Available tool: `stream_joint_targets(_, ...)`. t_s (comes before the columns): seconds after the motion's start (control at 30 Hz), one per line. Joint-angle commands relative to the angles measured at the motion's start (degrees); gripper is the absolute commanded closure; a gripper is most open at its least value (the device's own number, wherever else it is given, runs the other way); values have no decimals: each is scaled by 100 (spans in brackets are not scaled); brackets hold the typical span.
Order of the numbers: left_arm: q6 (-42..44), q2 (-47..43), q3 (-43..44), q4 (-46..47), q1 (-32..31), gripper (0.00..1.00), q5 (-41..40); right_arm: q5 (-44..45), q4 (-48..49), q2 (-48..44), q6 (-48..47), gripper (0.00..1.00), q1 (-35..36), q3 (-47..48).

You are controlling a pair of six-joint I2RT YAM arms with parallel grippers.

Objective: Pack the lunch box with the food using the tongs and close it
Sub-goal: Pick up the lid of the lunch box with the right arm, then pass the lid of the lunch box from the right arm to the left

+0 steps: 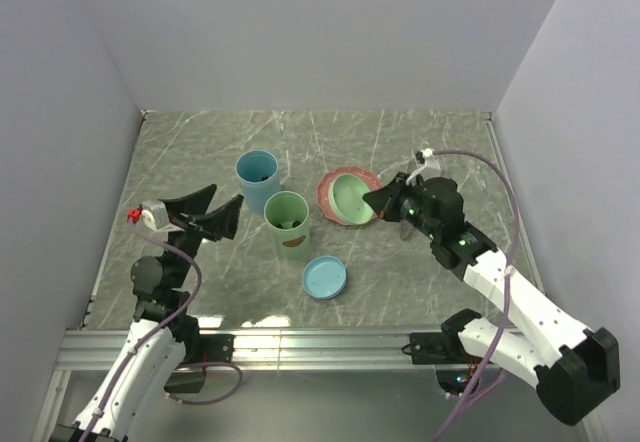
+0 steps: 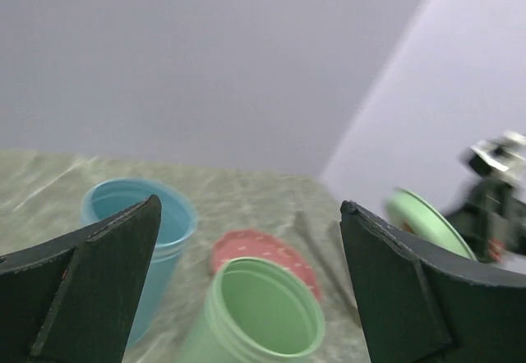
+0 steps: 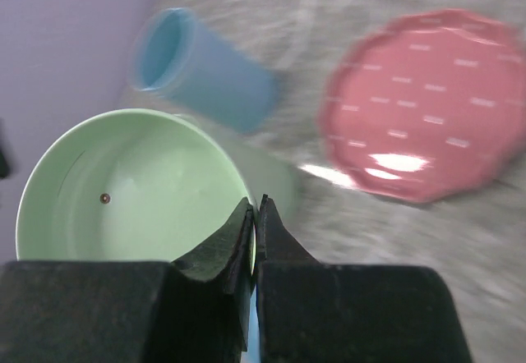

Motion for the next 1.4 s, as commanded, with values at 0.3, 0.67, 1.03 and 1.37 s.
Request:
stream_joint_targets(0.3,-131,134,-136,2377,-767,7,2348,-3287,3412,879,1658,100,-26,680)
stream_joint_targets(0.67,299,1065,294,3195,-2015,6,2472,-3798,4072,985,2019,100,273,442)
stream_joint_targets(1.03,1274,2172,839,3117,-3201,5,1857,-3754,3896,862,1852,100,405,328)
stream_joint_targets(1.37,1644,2754,1094,3494,-3589,5,1013,-3807,3888,589,1782,100,458,82)
